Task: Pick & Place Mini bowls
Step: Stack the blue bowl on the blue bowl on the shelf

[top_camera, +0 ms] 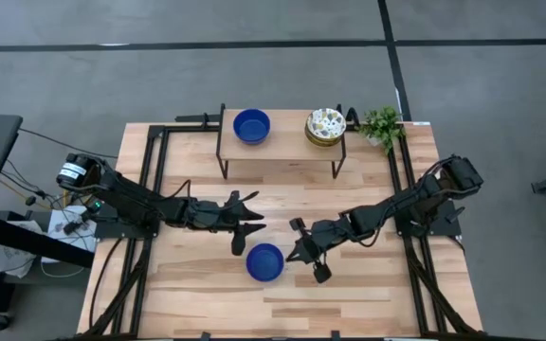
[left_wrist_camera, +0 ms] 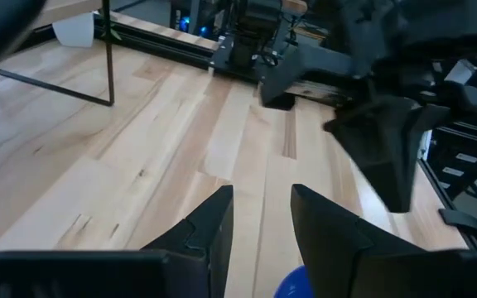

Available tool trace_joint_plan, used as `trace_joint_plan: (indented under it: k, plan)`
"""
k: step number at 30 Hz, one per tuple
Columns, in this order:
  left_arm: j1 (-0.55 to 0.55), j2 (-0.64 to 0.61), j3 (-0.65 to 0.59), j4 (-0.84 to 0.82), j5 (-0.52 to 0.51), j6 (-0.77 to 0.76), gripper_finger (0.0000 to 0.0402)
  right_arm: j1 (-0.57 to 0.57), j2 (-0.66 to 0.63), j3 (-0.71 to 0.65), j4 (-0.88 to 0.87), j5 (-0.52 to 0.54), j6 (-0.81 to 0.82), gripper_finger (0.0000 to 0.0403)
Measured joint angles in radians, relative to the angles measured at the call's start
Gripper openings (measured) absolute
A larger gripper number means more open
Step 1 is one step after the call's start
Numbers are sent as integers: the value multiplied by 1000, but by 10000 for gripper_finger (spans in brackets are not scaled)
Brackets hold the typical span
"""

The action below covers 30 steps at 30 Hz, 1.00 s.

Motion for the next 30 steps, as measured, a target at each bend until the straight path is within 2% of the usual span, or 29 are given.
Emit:
trace_joint_plan:
  k: [5, 9, 30]
  plan:
    - [0, 0, 0, 0, 0, 1, 121, -11, 0, 0, 13, -9, 72, 1]
    - [-1, 0, 0, -3, 0, 0, 121, -2, 0, -1, -84, -104, 91, 1]
    - [-1, 0, 0, -9, 0, 0, 121, -1, 0, 0, -53, -103, 73, 1]
